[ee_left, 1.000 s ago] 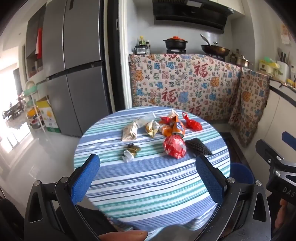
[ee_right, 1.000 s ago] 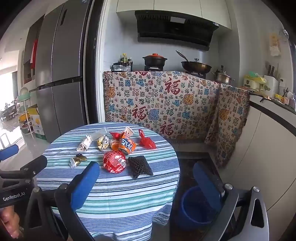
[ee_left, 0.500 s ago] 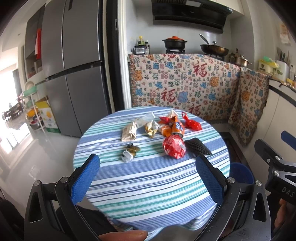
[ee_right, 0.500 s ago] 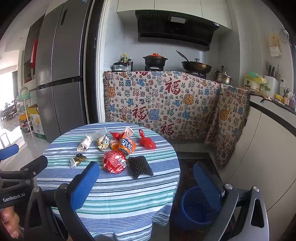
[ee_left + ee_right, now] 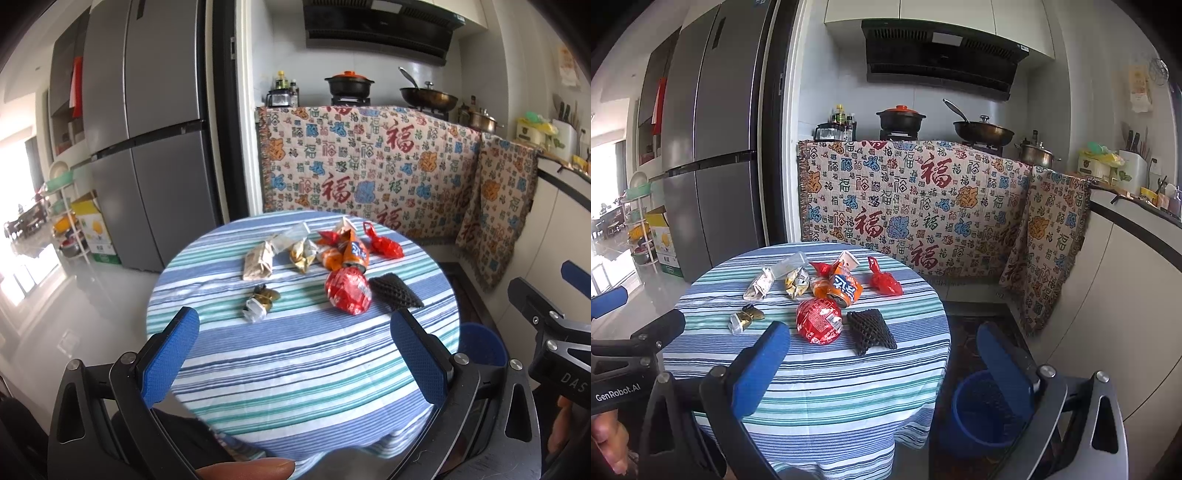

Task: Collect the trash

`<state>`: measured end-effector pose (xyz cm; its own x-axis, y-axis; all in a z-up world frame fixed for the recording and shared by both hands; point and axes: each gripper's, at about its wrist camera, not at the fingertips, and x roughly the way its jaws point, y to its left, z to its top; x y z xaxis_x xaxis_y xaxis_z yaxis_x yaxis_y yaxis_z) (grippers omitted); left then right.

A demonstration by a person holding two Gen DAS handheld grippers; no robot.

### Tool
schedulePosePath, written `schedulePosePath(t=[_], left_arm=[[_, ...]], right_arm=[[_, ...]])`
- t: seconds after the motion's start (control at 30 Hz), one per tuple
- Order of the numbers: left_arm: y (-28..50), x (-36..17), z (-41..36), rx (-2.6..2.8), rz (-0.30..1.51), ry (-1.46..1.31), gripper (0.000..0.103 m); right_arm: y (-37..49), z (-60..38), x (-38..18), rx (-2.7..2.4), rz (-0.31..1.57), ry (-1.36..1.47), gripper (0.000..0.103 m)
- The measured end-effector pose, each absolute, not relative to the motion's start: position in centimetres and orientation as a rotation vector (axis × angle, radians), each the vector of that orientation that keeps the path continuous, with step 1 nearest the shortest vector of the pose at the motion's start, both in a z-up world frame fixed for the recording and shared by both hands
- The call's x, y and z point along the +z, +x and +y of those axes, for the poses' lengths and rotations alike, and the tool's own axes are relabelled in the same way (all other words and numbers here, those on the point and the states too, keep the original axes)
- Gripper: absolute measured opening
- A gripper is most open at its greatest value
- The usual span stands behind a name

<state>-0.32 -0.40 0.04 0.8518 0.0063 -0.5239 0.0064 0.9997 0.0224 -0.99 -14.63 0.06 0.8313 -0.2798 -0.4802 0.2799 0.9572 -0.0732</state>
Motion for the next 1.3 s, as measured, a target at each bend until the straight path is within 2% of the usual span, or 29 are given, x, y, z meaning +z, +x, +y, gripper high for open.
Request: schedulePosePath(t=[1.3], left_arm=[[-0.19, 0.23, -0.62, -0.001, 0.555, 0.023, 0.103]], right_arm=[[-1.13, -14.8, -0.2, -0.3, 0.509, -0.002, 0.103]])
